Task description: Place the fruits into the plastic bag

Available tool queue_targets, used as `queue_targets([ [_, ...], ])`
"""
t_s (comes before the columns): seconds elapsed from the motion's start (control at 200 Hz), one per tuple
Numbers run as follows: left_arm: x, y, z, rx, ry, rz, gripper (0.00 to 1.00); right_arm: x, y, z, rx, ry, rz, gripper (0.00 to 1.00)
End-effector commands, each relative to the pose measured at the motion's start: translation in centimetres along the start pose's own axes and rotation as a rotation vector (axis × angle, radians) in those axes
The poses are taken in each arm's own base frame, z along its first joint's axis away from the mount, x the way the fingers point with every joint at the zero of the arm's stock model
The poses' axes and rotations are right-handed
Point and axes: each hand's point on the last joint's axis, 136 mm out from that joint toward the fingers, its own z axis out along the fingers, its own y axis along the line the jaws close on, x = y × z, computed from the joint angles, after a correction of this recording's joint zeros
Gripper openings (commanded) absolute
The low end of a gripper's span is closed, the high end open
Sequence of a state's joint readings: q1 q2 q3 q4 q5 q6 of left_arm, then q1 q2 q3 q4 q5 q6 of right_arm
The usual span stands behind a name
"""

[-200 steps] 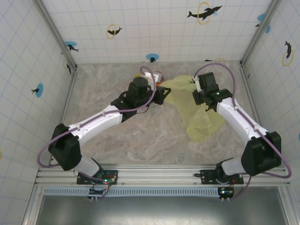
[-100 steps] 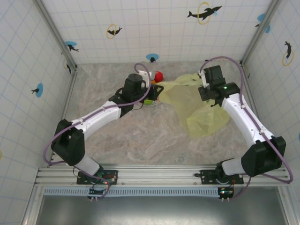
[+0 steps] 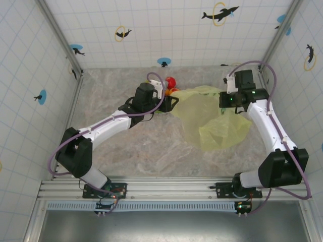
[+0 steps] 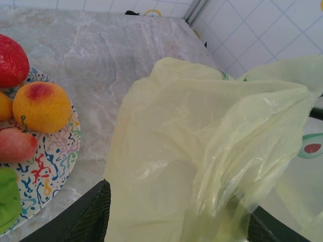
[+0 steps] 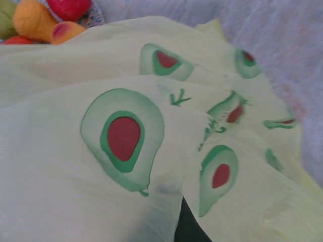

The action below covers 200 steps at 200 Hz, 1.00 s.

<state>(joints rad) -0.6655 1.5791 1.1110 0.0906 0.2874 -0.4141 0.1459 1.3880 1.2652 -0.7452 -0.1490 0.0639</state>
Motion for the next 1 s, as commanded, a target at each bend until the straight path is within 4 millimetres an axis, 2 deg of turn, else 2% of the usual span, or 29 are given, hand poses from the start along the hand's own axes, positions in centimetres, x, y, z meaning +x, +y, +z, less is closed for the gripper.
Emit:
queue_targets([
  [0.0,0.0,0.3,0.5,0.010,0.001,0.029,0.56,0.3,2.2,-0.3,-0.142,-0.012,0.033,0.00],
  [0.21,0.2,-0.2,1.8,0.060,0.024,0.036,0.60,0.7,2.7,-0.6,-0.209,-0.021,0.054,0.00],
  [0.295,0.6,0.0,2.5,0.065,0.039,0.037,0.60,0.7,4.1,-1.1,-0.311,-0.032,0.055,0.00],
  [0.33,0.7,0.0,2.8,0.066,0.046,0.033,0.57,0.9,4.5,-1.2,-0.341,-0.034,0.052,0.00],
  [0.4,0.6,-0.1,3.2,0.074,0.056,0.025,0.43,1.2,5.0,-1.5,-0.384,-0.032,0.033,0.00],
  [0.475,0.2,-0.4,3.1,0.086,0.054,0.021,0.09,1.7,4.6,-1.4,-0.359,-0.016,0.007,0.00],
  [0.505,-0.1,-0.6,2.9,0.092,0.050,0.019,0.00,1.9,4.3,-1.3,-0.334,-0.009,-0.004,0.00],
  [0.571,-0.5,-1.4,2.3,0.120,0.045,0.011,0.00,2.1,2.6,-0.9,-0.223,0.006,-0.020,0.00],
  [0.591,-0.6,-1.7,2.1,0.133,0.045,0.006,0.00,2.1,1.4,-0.7,-0.143,0.009,-0.023,0.00],
  [0.636,-0.5,-2.5,1.8,0.172,0.053,-0.006,0.00,2.2,-0.2,-0.4,-0.028,0.013,-0.028,0.04],
  [0.721,-0.6,-4.2,1.0,0.262,0.063,-0.040,0.00,2.1,-1.7,-0.3,0.114,0.006,-0.048,0.16],
  [0.821,-0.4,-5.4,0.5,0.332,0.083,-0.079,0.00,1.9,-1.6,-0.2,0.196,-0.004,-0.089,0.29],
  [0.926,-0.3,-6.0,0.3,0.363,0.094,-0.102,0.00,2.0,-0.8,0.7,0.208,-0.007,-0.115,0.39],
  [0.996,-0.3,-6.2,0.2,0.376,0.098,-0.115,0.00,2.4,-0.5,1.6,0.213,0.008,-0.118,0.41],
])
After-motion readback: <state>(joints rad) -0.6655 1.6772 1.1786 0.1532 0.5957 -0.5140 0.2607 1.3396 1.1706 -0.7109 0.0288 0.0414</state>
